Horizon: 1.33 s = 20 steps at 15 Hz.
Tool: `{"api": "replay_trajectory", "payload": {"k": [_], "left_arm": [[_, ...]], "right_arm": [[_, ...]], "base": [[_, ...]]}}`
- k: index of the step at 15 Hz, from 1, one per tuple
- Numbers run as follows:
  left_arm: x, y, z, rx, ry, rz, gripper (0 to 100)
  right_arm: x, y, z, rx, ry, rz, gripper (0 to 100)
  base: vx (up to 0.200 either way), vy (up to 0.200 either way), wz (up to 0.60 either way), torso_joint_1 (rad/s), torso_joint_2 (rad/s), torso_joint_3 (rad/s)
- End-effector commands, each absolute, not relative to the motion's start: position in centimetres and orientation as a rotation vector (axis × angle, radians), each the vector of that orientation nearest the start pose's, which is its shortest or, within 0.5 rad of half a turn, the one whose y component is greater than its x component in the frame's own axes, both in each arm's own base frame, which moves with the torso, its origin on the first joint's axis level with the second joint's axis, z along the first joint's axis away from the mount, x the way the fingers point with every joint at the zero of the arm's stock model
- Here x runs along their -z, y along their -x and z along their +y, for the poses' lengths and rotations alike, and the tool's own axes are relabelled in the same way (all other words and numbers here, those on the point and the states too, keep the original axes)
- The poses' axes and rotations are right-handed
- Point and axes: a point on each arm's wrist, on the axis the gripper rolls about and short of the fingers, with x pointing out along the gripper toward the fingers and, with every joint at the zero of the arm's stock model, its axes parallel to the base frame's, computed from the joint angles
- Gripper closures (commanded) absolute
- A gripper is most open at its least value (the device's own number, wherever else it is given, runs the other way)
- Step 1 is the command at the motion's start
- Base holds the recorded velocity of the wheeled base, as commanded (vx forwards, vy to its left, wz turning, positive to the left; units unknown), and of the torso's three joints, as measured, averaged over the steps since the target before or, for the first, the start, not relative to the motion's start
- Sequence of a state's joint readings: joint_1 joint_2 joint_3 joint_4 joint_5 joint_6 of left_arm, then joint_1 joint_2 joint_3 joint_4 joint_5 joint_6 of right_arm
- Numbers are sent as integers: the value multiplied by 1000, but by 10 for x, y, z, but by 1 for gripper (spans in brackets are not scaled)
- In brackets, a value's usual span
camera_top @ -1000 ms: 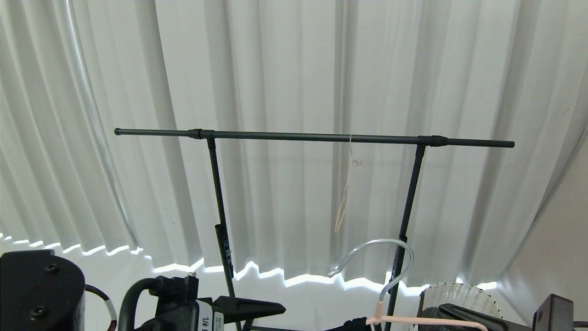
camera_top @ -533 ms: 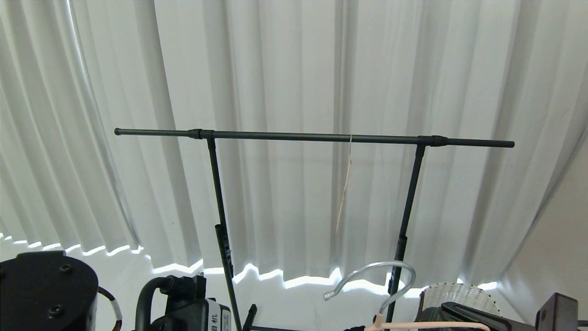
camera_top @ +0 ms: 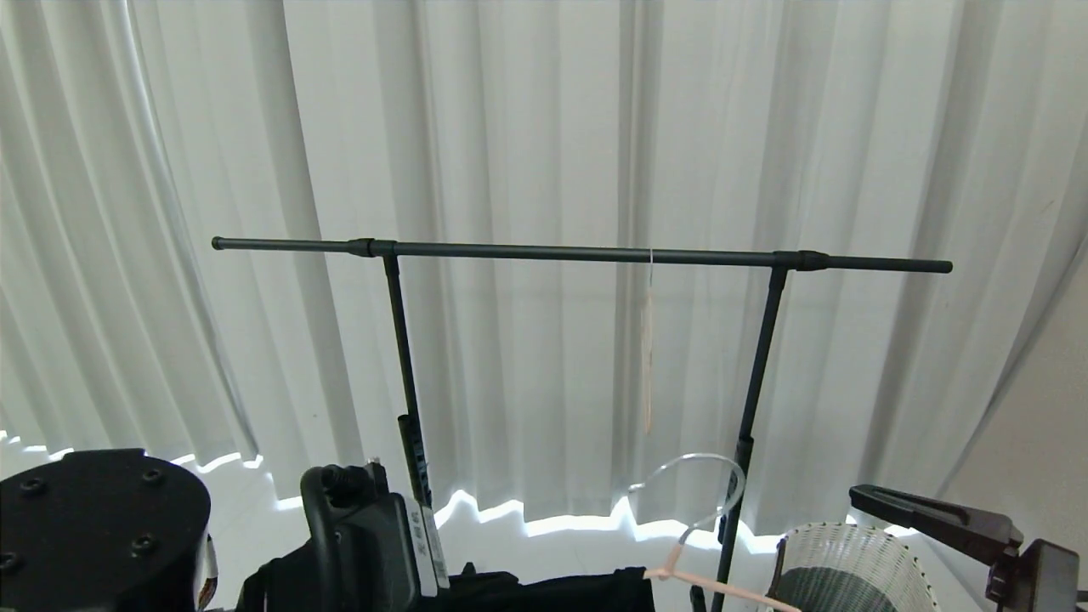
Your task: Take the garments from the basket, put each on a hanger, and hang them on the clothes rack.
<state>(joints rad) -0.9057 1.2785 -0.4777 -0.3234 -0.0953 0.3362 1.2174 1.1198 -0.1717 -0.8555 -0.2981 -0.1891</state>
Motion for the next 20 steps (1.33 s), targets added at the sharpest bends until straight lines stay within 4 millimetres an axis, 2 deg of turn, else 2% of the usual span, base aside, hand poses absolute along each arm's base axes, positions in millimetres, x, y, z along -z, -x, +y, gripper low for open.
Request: {"api": "replay_trajectory", "payload": {"k": [1,4,7,9,10,13,17,20], "left_arm": [[-166,-113,-140,1007,-502,302,100],[-166,-119,-135,933,-506,309,100],[-169,-128,-128,773,-518,314,100],[-178,-136,-124,687,-474,299,100],[-197,-145,-126,599,-381,259,100],[-233,-158,-134,461,-241,181,100],[-249,-158,-134,453,-205,130,100],[-257,-157,-134,458,-195,104,100]], "right_arm": [[-162,-53,123,-922,246,-13,0],[-161,-53,123,-924,248,-11,0],[-150,-53,123,-927,282,32,0],[-141,-53,120,-918,307,70,0],[-138,-56,122,-904,303,104,0],[-143,-80,162,-834,121,260,0],[-166,-126,224,-749,-115,286,0],[-159,-139,242,-733,-105,304,0]], "base": [[0,0,0,0,0,0],[0,0,0,0,0,0],[0,0,0,0,0,0],[0,0,0,0,0,0],[0,0,0,0,0,0],[0,0,0,0,0,0],[0,0,0,0,0,0],[0,0,0,0,0,0]]}}
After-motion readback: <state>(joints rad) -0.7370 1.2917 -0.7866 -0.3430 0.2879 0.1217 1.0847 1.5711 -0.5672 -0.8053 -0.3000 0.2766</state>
